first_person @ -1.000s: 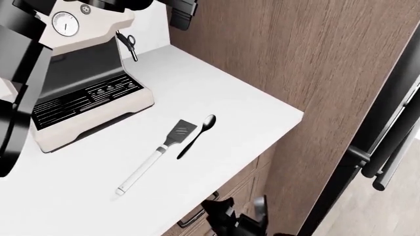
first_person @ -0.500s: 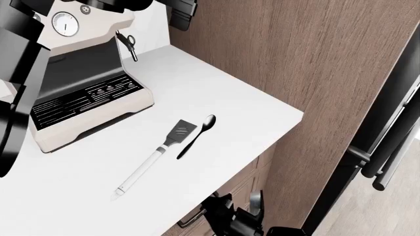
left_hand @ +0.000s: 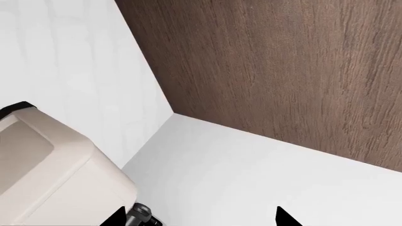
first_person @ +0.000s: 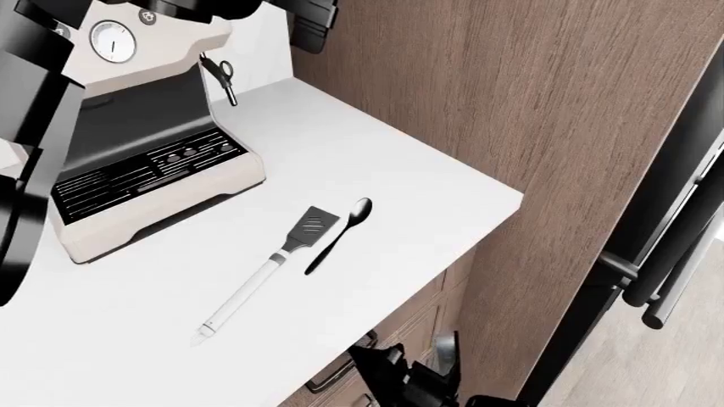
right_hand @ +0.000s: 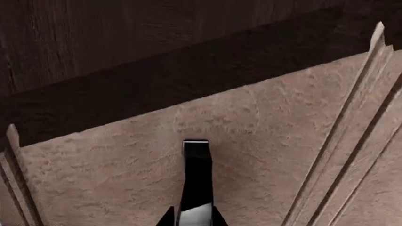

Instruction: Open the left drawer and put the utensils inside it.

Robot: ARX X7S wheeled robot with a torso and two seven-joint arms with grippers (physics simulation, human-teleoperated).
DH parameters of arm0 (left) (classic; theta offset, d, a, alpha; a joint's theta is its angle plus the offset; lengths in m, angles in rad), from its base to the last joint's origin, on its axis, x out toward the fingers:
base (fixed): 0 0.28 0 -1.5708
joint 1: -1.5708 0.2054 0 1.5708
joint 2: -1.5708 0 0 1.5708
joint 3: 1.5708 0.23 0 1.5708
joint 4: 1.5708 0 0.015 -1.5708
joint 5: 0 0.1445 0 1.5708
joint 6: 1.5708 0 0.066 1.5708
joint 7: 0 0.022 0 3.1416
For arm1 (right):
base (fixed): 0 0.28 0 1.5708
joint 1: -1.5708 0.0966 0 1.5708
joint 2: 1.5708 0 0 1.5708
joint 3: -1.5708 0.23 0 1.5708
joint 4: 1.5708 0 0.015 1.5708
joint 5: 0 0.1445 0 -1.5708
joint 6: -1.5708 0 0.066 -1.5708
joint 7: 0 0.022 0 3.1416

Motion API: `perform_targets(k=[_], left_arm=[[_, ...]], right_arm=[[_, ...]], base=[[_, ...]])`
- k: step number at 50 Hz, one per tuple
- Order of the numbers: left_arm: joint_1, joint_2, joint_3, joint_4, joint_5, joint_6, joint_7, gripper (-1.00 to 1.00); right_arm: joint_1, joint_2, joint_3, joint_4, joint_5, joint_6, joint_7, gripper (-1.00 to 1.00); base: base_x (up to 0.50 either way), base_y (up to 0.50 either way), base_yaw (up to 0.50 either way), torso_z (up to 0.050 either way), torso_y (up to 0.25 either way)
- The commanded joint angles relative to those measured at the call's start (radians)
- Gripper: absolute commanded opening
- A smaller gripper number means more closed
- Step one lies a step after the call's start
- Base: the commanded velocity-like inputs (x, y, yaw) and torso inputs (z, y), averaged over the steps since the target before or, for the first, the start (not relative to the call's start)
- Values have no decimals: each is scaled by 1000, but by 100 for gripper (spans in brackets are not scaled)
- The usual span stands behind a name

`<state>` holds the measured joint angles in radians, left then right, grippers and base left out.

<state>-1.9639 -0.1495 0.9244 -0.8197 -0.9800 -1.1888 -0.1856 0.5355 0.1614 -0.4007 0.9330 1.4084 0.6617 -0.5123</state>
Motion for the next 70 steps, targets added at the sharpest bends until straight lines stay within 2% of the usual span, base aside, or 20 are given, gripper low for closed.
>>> perform_targets(k=[1, 20, 31, 40, 47, 58, 70], left_arm=[[1, -6, -2, 10, -6, -6, -7, 100], [8, -4, 1, 3, -7, 2, -4, 100], [12, -5, -1, 16, -15, -5, -11, 100], [3, 12, 16, -20, -1, 10, 15, 100], [-18, 33, 33, -60, 14, 24, 49, 100], [-15, 29, 28, -50, 7, 21, 42, 100], [19, -10, -22, 65, -50, -35, -55, 100]], right_arm=[[-29, 32, 51, -60, -47, -41, 25, -100], [-157, 118, 129, -286, 29, -49, 132, -100], [-393, 234, 262, -608, 118, -106, 285, -100], [-532, 292, 322, -737, 127, -151, 340, -100], [-664, 324, 381, -812, 121, -211, 333, -100], [-810, 347, 453, -854, 104, -285, 337, -100], [-937, 360, 538, -900, 109, -355, 332, -100]], base=[[0, 0, 0, 0, 0], [0, 0, -3, 0, 0], [-2, -1, -5, 0, 0], [-2, -2, -5, 0, 1], [-2, -2, -6, 0, 0], [-2, -3, -5, 0, 1], [-3, -3, -5, 0, 0]])
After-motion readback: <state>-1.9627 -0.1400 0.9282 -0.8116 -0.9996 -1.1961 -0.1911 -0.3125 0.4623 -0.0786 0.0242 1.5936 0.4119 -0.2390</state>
